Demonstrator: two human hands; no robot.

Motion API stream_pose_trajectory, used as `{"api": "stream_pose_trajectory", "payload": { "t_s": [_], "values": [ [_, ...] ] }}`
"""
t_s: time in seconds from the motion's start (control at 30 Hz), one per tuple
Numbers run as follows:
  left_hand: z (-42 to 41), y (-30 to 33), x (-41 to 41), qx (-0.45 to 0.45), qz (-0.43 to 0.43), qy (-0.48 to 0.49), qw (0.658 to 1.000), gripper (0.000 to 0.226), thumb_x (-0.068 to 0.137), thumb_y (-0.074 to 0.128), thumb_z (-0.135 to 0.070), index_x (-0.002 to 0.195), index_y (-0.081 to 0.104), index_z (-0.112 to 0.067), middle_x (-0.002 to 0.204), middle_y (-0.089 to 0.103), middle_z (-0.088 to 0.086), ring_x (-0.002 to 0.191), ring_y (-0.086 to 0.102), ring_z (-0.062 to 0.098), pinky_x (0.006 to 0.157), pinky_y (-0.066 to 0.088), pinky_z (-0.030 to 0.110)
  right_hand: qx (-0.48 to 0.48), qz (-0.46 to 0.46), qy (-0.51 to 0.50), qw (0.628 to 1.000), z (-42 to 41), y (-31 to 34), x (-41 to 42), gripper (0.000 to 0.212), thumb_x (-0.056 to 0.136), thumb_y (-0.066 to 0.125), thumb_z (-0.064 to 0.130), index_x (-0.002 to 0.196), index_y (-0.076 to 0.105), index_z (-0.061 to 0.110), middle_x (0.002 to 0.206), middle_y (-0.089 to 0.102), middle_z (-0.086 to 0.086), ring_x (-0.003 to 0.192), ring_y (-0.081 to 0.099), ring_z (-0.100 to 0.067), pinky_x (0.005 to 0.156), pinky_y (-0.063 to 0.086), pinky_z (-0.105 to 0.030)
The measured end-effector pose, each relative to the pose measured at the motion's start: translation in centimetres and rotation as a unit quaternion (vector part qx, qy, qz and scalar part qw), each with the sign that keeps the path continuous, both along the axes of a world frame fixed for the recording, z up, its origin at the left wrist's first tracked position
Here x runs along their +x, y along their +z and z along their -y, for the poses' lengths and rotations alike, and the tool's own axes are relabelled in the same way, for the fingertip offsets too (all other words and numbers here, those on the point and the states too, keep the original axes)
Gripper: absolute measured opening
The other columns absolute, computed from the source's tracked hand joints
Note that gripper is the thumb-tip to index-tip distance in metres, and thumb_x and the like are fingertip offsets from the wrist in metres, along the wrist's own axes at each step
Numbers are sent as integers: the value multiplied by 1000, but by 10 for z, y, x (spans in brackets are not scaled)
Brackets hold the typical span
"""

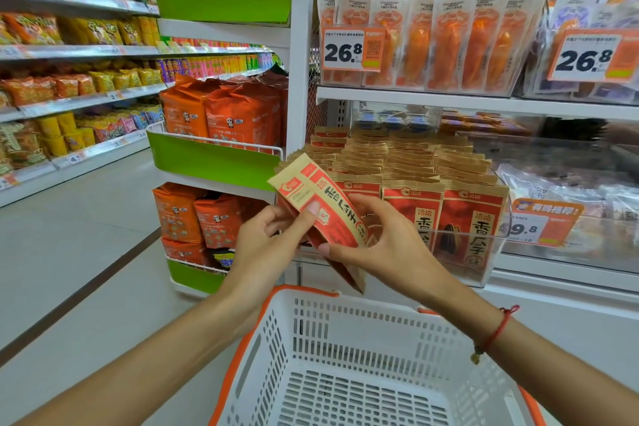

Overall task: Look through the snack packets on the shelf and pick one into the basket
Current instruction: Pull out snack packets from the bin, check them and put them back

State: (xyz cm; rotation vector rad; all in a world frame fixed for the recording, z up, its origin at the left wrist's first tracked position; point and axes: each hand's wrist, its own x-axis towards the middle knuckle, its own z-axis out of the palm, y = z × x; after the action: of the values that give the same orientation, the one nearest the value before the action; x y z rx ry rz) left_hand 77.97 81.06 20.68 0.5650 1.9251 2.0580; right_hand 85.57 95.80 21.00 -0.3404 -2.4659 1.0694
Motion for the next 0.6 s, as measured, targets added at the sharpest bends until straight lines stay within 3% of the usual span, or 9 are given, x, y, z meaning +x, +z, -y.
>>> {"api": "stream_pose_trajectory", "payload": {
  "t_s": [0.07,0.13,0.23,0.3,0.4,0.5,0.6],
  "values": [
    [3,7,-4,-21,-16,-31,999,42,73,68,-58,101,69,-27,94,75,-13,92,69,0,90,47,25,-163,12,39,986,-7,3,0,77,63,82,51,129,49,30,123,60,3,108,60,-10,93,50,-31],
    [3,12,-11,-35,-14,-39,999,59,64,60,-73,103,67,-30,100,73,-16,98,65,2,97,41,32,-306,51,105,945,-15,6,2,68,68,80,51,126,56,24,123,65,-6,111,64,-21,99,48,-39],
    [3,10,-18,-57,0,-57,997,45,78,53,-60,114,58,-34,120,62,-13,109,56,3,100,36,33,-440,112,233,860,-23,4,7,68,62,83,54,121,67,23,123,67,-10,113,64,-27,95,53,-40],
    [5,3,-21,-89,-11,-81,993,25,87,56,-49,111,58,-41,116,61,-22,113,52,-1,102,35,31,-500,121,272,813,-26,2,9,63,54,89,49,110,75,24,118,69,-11,107,67,-26,84,57,-37],
    [11,0,-22,-93,-47,-120,987,26,94,52,-43,116,62,-38,110,67,-28,105,55,-17,93,36,17,-553,125,286,772,-26,0,10,64,48,94,41,105,77,17,114,70,-14,102,69,-28,80,58,-37],
    [16,1,-22,-57,-64,-125,988,32,89,55,-43,120,61,-35,114,69,-20,111,60,-6,95,44,22,-538,123,285,784,-25,3,10,59,61,87,46,112,74,20,118,69,-11,107,68,-26,84,57,-37],
    [18,1,-26,-23,-61,-112,992,36,86,58,-39,121,60,-30,112,72,-12,109,64,3,91,51,26,-341,116,233,903,-19,8,12,42,87,53,47,121,65,26,118,70,1,112,65,-15,100,48,-37]
  ]
}}
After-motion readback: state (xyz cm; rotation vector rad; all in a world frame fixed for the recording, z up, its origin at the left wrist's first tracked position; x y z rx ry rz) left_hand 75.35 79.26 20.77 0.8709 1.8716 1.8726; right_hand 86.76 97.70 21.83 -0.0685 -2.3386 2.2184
